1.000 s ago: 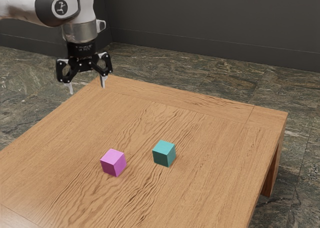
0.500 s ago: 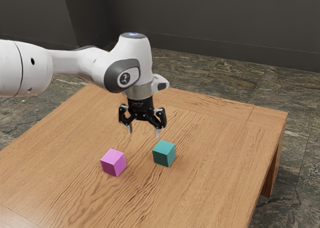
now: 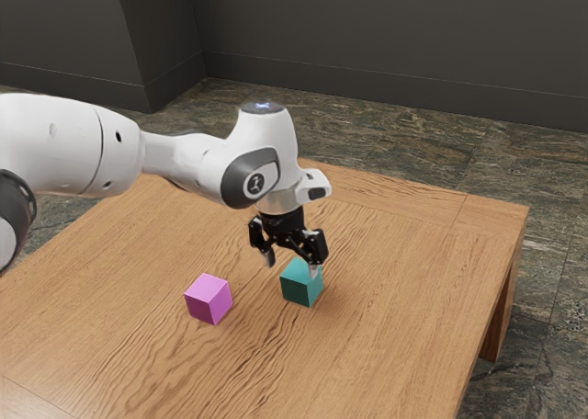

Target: Pick up the blue block with one arm, and put the blue block on the pink block with one arm

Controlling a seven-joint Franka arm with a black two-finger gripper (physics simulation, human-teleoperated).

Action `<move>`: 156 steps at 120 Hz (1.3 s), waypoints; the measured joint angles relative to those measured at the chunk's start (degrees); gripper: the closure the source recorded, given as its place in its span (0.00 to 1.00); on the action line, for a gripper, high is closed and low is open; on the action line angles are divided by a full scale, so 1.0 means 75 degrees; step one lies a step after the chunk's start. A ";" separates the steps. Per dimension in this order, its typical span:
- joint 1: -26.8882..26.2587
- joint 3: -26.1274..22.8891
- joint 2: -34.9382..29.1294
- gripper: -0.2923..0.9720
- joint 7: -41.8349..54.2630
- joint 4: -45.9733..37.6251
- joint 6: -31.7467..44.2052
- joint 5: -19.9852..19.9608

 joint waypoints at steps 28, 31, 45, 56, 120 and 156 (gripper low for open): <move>0.0015 0.0000 0.0320 0.23 0.0584 0.0169 0.0152 -0.0073; 0.0018 0.0000 0.0355 0.23 0.0634 0.0182 0.0160 -0.0080; 0.0033 0.0000 0.0499 0.23 0.0842 0.0223 0.0188 -0.0103; 0.0035 0.0000 0.0668 0.23 0.0980 0.0425 0.0201 -0.0127; 0.0135 0.0001 0.1171 0.23 0.1472 0.0747 0.0223 -0.0164; 0.0184 -0.0022 0.1529 0.23 0.1608 0.1107 0.0224 -0.0157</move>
